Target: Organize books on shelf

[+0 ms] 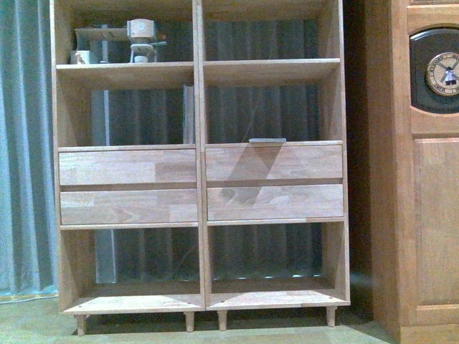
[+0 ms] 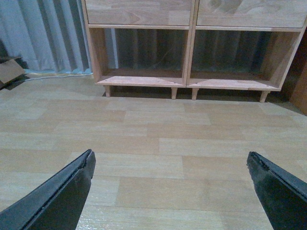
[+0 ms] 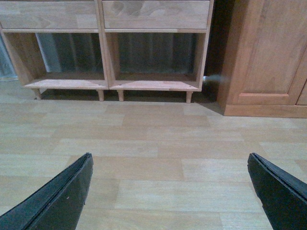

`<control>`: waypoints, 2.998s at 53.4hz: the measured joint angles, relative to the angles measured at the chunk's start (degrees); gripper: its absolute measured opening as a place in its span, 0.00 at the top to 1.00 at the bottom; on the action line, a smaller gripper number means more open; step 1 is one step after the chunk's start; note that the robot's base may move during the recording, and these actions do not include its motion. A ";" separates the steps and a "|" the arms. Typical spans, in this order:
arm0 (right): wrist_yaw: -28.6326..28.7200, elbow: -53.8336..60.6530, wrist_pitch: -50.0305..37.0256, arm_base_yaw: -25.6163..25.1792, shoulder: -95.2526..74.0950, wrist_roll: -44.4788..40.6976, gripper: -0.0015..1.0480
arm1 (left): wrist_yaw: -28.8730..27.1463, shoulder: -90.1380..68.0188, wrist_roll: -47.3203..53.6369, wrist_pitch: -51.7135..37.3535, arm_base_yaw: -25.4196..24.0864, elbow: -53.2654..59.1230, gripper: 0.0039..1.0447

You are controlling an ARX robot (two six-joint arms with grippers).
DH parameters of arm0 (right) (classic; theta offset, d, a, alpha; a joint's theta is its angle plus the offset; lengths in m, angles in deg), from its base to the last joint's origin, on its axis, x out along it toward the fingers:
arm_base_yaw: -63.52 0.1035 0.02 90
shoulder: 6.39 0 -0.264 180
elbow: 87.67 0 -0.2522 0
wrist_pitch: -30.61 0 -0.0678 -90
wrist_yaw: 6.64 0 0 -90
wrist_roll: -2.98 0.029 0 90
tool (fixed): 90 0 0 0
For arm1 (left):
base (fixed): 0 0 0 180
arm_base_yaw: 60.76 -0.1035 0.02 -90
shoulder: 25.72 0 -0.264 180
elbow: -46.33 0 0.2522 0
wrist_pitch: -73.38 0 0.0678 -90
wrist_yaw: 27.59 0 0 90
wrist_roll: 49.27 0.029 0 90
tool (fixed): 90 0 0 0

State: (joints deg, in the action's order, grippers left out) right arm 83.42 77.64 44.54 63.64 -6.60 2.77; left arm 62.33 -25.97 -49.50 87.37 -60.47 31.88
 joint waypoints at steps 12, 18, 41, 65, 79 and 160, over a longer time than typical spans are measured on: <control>-0.02 0.00 0.00 0.00 0.00 0.00 0.07 | 0.00 0.02 0.00 0.00 0.00 0.00 0.06; -0.02 0.00 0.00 0.00 0.00 0.00 0.07 | 0.00 0.02 0.00 0.00 0.00 0.00 0.06; 0.00 0.00 0.00 0.00 0.00 0.00 0.07 | 0.00 0.02 0.00 0.00 0.00 0.00 0.06; -0.02 0.00 0.00 0.00 0.00 0.02 0.07 | 0.04 0.02 0.00 0.00 0.00 0.00 0.06; 0.00 0.00 0.00 0.00 0.00 0.00 0.07 | 0.02 0.02 0.00 0.00 0.00 0.00 0.06; 0.00 0.00 0.00 0.00 0.00 0.02 0.07 | 0.02 0.00 0.00 0.00 0.00 0.00 0.06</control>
State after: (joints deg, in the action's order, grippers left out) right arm 83.42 77.64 44.54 63.64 -6.60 2.80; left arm 62.35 -25.97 -49.50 87.37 -60.47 31.88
